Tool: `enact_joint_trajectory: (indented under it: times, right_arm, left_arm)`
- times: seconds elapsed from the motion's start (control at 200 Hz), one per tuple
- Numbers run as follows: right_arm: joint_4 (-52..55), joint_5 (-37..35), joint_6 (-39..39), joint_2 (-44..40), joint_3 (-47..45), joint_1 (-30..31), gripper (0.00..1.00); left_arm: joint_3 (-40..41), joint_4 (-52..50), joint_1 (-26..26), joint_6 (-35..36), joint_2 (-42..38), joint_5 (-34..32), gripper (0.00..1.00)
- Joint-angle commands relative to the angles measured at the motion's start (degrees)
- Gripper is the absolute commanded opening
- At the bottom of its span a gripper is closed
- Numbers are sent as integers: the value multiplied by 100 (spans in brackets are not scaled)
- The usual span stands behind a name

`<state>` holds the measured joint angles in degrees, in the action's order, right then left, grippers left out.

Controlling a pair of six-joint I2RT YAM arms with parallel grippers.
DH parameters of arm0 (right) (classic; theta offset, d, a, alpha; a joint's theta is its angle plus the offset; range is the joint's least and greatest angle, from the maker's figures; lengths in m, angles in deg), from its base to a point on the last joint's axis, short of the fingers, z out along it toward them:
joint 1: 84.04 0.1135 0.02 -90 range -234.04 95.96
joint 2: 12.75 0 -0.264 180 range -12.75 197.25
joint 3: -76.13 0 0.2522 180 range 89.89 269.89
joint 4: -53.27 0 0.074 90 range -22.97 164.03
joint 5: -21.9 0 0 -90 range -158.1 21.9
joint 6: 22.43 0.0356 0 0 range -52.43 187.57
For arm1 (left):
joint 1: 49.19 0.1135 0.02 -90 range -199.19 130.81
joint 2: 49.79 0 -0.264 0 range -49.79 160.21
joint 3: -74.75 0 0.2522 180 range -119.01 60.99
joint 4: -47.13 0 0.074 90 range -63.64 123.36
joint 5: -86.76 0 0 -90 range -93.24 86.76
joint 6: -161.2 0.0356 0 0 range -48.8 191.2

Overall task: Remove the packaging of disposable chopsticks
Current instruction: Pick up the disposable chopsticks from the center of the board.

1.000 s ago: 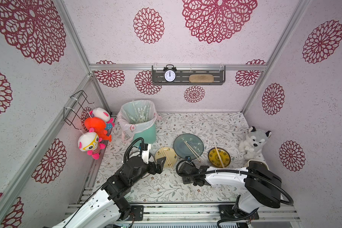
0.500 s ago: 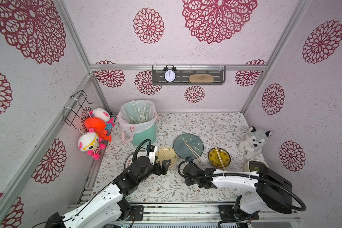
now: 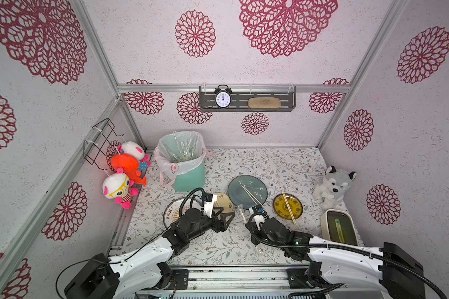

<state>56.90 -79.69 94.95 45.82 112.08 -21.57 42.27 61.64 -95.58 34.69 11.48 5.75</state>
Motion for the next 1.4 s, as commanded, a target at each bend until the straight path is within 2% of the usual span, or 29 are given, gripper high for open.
enact_joint_trajectory:
  times: [0.0, 0.125, 0.25, 0.34, 0.48, 0.56, 0.636, 0.746, 0.756, 0.786, 0.856, 0.926, 0.951, 0.981, 0.991, 1.136, 1.251, 1.396]
  right_arm:
    - [-768, 336, -360, -300, -112, -52, 0]
    - [-1157, 793, -442, -447, -195, -69, 0]
    - [-1366, 1028, -461, -556, -209, -69, 0]
    - [-1505, 1109, -466, -603, -234, -69, 0]
    - [-1702, 1264, -480, -583, -283, -69, 0]
    - [-1749, 1268, -467, -532, -275, -69, 0]
    - [-1808, 1260, -456, -477, -256, -69, 0]
    - [-1875, 1313, -437, -439, -234, -69, 0]
    - [-1871, 1323, -438, -442, -238, -69, 3]
    - [-1853, 1344, -442, -455, -230, -69, 16]
    - [-1843, 1353, -452, -547, -287, -74, 54]
    - [-1755, 1406, -589, -691, -308, -78, 75]
    - [-1695, 1450, -664, -729, -306, -86, 80]
    - [-1645, 1495, -754, -779, -310, -87, 96]
    - [-1647, 1512, -774, -788, -316, -82, 98]
    - [-1922, 1699, -1219, -899, -448, -91, 98]
    - [-2594, 2241, -1640, -864, -665, -95, 92]
    - [-2768, 2417, -1754, -701, -623, -95, 82]
  left_arm:
    - [-172, 898, -358, 152, 390, -73, 82]
    - [-328, 1414, -593, 232, 908, 8, 83]
    - [-355, 1499, -668, 199, 1005, -132, 80]
    - [-240, 1800, -687, 127, 991, -135, 68]
    - [-124, 2293, -737, 77, 1000, 55, 34]
    - [-131, 2332, -775, 54, 1009, 89, 20]
    - [-140, 2336, -800, 18, 996, 120, 0]
    - [-145, 2249, -818, -16, 869, 107, 0]
    - [-150, 2223, -812, -10, 851, 106, 0]
    - [-178, 2117, -812, 20, 783, 98, 0]
    - [-247, 1853, -817, 220, 559, 36, 0]
    - [-440, 1247, -744, 510, 203, 113, 0]
    - [-564, 849, -707, 652, 38, 91, 0]
    - [-702, 409, -659, 793, -152, 37, 0]
    - [-736, 315, -647, 836, -209, 20, 0]
    - [-1067, -664, -371, 1193, -851, 149, 0]
    - [-1129, -746, -44, 1241, -1002, 741, 0]
    - [-1084, -462, 292, 1192, -1016, 1543, 0]
